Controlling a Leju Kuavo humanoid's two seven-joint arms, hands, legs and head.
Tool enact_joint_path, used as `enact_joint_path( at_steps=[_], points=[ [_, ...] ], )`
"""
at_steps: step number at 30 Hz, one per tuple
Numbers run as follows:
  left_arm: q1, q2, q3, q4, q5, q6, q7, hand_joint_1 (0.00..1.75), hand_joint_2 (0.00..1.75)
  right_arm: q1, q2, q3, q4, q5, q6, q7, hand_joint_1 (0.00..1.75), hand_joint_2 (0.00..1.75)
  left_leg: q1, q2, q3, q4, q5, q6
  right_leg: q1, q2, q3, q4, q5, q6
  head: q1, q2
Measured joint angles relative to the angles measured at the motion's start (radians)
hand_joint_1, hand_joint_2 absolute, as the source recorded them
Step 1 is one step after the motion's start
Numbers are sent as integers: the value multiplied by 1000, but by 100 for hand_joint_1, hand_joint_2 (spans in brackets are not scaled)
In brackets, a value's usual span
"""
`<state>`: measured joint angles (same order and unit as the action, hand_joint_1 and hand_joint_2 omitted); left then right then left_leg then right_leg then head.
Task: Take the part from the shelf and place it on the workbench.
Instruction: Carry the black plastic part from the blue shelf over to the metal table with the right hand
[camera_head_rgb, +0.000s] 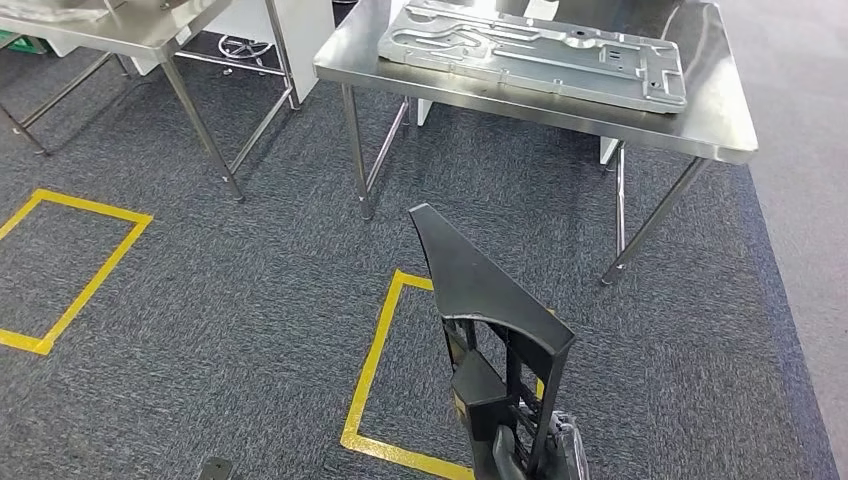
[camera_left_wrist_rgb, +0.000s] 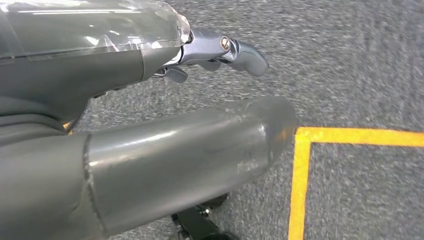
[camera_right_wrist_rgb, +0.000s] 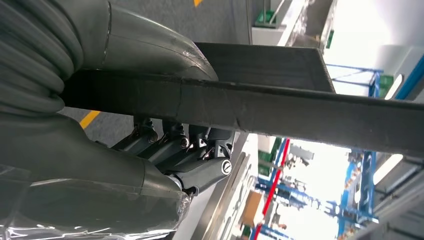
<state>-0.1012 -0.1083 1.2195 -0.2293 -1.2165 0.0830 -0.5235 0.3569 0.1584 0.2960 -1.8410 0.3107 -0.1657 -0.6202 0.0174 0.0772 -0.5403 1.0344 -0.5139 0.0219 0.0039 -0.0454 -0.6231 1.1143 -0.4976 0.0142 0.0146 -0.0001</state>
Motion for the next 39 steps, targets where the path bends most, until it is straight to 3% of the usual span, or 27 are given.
enact_joint_path(
  at_steps=[2,5,7,9,11,12,13,15,17,21,22,24,26,27,28,29,31,32,33,35,37,39],
  points=[
    [-1,-3,0,0,-1,0,1,0,0,0,0,0,-4,1,-3,2,175,175,-2,17,7,-3,-3,-8,12,-34,41,-82,20,-16,1,0],
    [-3,-5,-3,0,-2,3,0,0,0,5,0,-1,-9,15,-20,13,175,175,-1,33,18,-11,-6,-25,13,-15,45,-100,24,-27,3,0],
    [-5,-6,-6,0,-3,5,-2,0,0,9,0,0,-11,27,-31,20,175,175,0,-8,11,16,-28,-34,3,-2,56,-118,31,-34,2,0],
    [-3,-7,-7,0,-3,6,-3,0,0,9,0,0,-13,33,-36,23,175,175,1,-59,-35,117,-84,-39,-2,11,62,-126,34,-39,-2,0],
    [4,-7,-7,0,-3,6,-2,0,0,11,0,0,-14,35,-42,24,175,175,1,-69,-98,238,-130,-43,0,26,62,-123,32,-42,-6,0],
    [6,-6,-7,0,-3,6,-1,0,0,13,0,0,-14,35,-46,25,175,175,1,-69,-115,263,-127,-44,0,33,63,-121,30,-43,-6,0],
    [7,-6,-7,0,-4,6,-1,0,0,14,0,-1,-14,36,-50,27,175,175,1,-69,-113,249,-104,-44,1,40,64,-118,27,-42,-6,0],
    [7,-6,-7,0,-6,6,0,0,0,14,0,-2,-14,36,-57,30,175,175,1,-69,-67,132,-27,-40,0,50,67,-108,19,-37,-7,0],
    [7,-6,-8,0,-8,6,2,0,0,14,0,-3,-16,36,-64,33,175,175,-1,-71,-25,28,12,-31,3,56,64,-94,10,-28,-9,0],
    [8,-6,-8,0,-10,6,8,0,0,16,0,-6,-18,38,-72,40,175,175,-4,-72,-17,2,15,-6,4,60,58,-84,3,-11,-8,0],
    [8,-6,-9,0,-10,6,8,0,0,17,0,-7,-18,39,-73,41,175,175,-2,-71,-16,-1,18,0,2,59,51,-68,-10,-5,-6,0],
    [7,-6,-10,0,-10,6,9,0,0,17,0,-7,-18,39,-75,42,175,175,1,-70,-14,-5,20,8,-2,56,10,21,-62,7,-2,0],
    [8,-6,-11,0,-10,6,10,0,0,18,0,-8,-17,39,-77,45,175,175,1,-68,-15,-5,19,10,-8,54,-56,149,-115,17,1,0],
    [9,-5,-11,0,-10,6,12,0,0,19,0,-9,-17,39,-79,47,175,175,1,-68,-14,-5,19,10,-11,53,-78,187,-122,19,1,0],
    [9,-5,-12,0,-10,6,13,0,0,20,0,-9,-17,39,-81,49,175,175,1,-68,-13,-5,18,10,-12,52,-83,190,-109,20,1,0],
    [9,-5,-12,0,-11,6,14,0,0,20,0,-10,-16,39,-83,51,175,175,1,-69,-10,-5,16,8,-14,51,-68,154,-78,18,1,0],
    [9,-5,-14,0,-12,6,15,0,0,20,0,-11,-16,39,-86,53,175,175,1,-71,-4,-5,12,3,-13,50,-2,15,-6,9,1,0],
    [8,-5,-14,0,-12,6,15,0,0,20,0,-12,-16,39,-88,54,175,175,-1,-71,-3,-5,9,-1,-10,49,25,-42,14,4,1,0],
    [8,-5,-14,0,-12,6,16,0,0,20,0,-14,-16,39,-89,56,175,175,-1,-71,-2,-5,8,-6,-6,49,40,-77,22,-1,1,0],
    [8,-5,-14,0,-12,6,18,0,0,22,0,-19,-16,39,-92,62,175,175,-1,-70,-1,-9,8,-18,-1,50,42,-90,19,-8,0,0],
    [8,-3,-14,0,-12,6,19,0,0,23,0,-24,-15,39,-98,74,175,175,0,-70,1,-4,-1,-29,-5,51,49,-102,23,-19,-1,0],
    [8,0,-14,0,-13,4,22,0,0,20,4,-34,-10,46,-115,105,175,175,0,-71,-29,66,-44,-34,-9,49,58,-113,26,-31,-4,0]
  ],
)
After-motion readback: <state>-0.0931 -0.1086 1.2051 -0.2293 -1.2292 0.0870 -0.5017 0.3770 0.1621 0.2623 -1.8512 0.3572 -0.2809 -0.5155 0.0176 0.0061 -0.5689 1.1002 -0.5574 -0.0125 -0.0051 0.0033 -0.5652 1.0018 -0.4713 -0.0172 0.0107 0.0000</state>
